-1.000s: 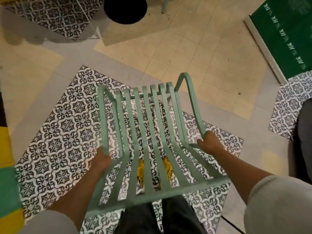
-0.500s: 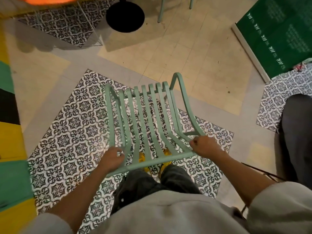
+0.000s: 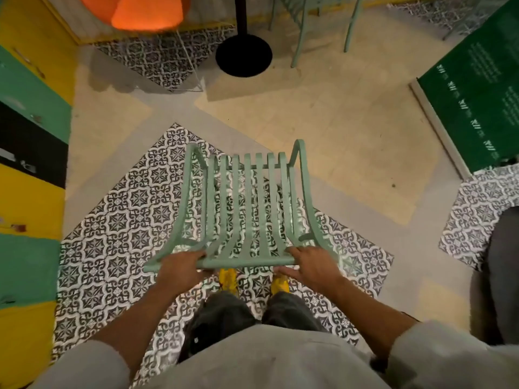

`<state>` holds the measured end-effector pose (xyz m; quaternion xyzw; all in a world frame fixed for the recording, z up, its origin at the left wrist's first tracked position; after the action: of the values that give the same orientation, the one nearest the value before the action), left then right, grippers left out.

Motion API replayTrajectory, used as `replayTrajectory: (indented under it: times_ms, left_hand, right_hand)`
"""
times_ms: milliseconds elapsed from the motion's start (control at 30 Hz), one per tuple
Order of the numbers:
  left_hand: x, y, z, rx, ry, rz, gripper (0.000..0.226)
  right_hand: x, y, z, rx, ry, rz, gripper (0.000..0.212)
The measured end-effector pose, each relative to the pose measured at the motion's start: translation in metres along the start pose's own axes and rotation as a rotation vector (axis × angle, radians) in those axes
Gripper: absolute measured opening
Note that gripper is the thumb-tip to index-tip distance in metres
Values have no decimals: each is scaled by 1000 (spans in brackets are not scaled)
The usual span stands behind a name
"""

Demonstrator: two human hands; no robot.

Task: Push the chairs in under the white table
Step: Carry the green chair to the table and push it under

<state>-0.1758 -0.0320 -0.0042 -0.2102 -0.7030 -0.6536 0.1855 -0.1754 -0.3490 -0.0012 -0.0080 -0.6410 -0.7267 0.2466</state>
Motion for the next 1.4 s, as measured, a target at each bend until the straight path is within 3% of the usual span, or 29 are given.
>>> replayTrajectory:
  times_ms: [100,300,600,1033,1400]
  left_hand:
    - [2,4,-11,-89,40,-62,45]
    - [3,2,-16,-138,118,-95,46]
    - [-2,1,-22,-207,137,-68,29]
    - [-35,-18,-19,-248,-124,106,33]
    - [-87,10,-18,-316,-287,42,29]
  right_hand:
    - [1,1,1,33,21,-13,78]
    - [0,-3,-2,48,1,-43,49]
    - [-6,-6,-1,42,-85,26,43]
    - [-25,-1,-3,67,-158,151,42]
    - [-68,21,-14,82,-317,159,37]
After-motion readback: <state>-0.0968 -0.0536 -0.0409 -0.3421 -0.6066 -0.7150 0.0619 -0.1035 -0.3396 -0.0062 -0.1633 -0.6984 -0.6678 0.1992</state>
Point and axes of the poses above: each hand's wrist, its own x-axis away from the middle knuckle, its own y-axis out of the back of the hand, z = x × y, the point moved 9 cm from there along -x, towards the middle knuckle, and after that the axes turned 4 degrees about -z, right-handed, at the moved point
